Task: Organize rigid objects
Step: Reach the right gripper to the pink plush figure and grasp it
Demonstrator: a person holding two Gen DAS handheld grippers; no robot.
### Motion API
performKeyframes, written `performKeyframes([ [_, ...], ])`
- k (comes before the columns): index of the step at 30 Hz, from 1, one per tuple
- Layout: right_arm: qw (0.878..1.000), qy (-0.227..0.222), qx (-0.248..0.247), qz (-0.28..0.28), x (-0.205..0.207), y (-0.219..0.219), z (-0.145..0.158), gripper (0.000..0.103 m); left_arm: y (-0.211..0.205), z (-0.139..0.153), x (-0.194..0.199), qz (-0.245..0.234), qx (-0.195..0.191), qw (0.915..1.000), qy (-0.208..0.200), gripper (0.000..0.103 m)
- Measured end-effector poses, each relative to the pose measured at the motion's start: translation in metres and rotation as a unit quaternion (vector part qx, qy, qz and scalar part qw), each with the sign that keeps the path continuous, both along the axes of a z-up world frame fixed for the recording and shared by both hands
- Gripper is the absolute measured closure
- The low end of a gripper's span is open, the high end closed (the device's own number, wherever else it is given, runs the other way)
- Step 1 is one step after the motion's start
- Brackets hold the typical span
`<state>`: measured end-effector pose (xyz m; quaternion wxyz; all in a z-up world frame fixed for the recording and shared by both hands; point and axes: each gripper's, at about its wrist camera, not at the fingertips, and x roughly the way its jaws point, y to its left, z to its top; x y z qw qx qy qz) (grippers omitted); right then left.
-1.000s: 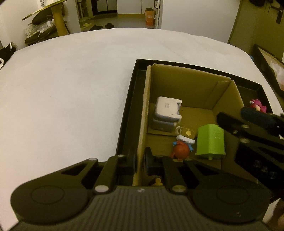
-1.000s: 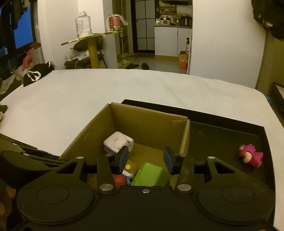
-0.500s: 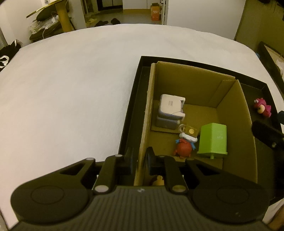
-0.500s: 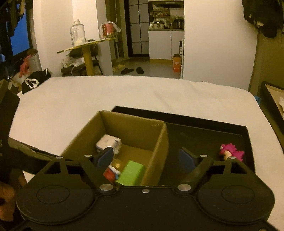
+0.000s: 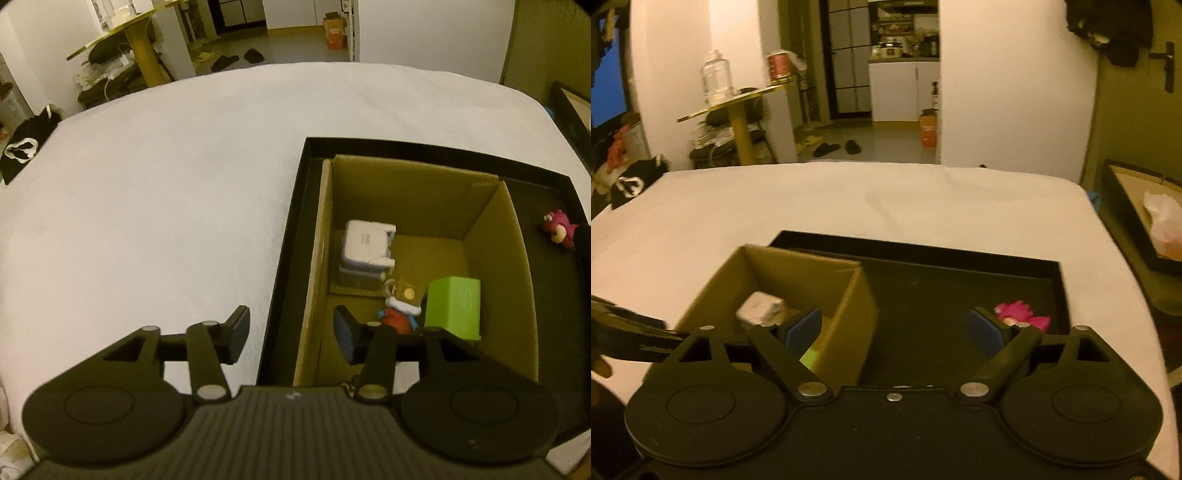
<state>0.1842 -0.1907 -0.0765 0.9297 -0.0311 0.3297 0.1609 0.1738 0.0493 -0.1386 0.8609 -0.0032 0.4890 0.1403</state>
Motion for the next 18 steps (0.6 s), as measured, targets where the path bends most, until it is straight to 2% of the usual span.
performKeyframes([
  [7, 0.996, 0.025, 0.026, -0.081, 0.024, -0.025, -0.021, 0.016, -0.005, 0.006, 0.009, 0.003, 0.018, 0.9998, -0.006, 0.048],
  [14, 0.991, 0.042, 0.026, -0.126, 0.046, -0.037, -0.042, 0.016, -0.010, 0.006, 0.017, 0.003, 0.028, 0.9996, -0.007, 0.046],
  [18, 0.985, 0.062, 0.046, -0.157, 0.058, -0.050, -0.055, 0.016, -0.011, 0.003, 0.022, 0.006, 0.032, 0.9994, -0.007, 0.046],
])
